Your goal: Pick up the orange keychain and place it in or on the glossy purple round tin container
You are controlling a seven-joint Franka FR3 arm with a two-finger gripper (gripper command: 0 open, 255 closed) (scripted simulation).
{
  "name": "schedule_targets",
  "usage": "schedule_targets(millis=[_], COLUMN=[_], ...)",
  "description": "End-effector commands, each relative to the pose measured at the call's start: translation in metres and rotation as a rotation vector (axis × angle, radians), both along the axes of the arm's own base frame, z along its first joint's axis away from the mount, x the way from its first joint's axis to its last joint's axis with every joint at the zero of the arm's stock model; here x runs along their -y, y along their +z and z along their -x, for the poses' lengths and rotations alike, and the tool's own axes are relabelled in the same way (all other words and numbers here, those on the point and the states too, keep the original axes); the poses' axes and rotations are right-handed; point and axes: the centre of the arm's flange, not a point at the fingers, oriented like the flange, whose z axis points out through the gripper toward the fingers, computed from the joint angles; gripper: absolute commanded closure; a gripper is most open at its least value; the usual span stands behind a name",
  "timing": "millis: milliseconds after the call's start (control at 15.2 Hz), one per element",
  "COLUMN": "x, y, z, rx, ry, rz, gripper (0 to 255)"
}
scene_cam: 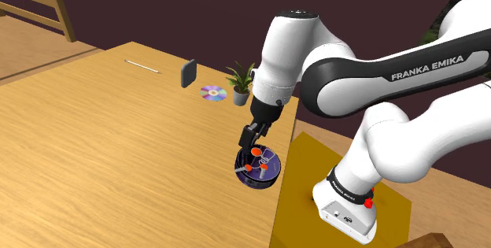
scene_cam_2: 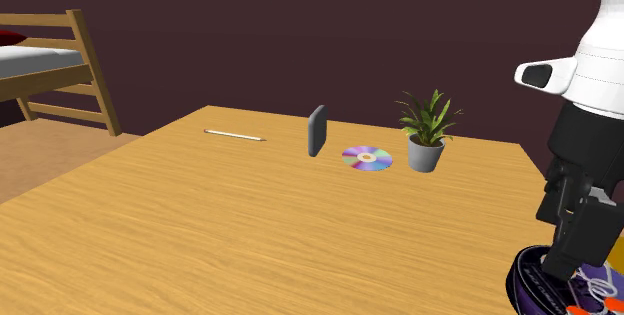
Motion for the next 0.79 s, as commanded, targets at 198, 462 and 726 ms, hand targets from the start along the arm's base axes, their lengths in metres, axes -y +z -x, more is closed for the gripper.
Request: schedule_targets(millis=[198,462,726], x=[0.000,0.000,0.000], y=[0.050,0.050,0.050], z=[0.000,0.000,0.000], rx=[0.000,0.000,0.000], ry=[0.000,0.000,0.000], rz=[0.000,0.000,0.000], gripper=[0,0,0])
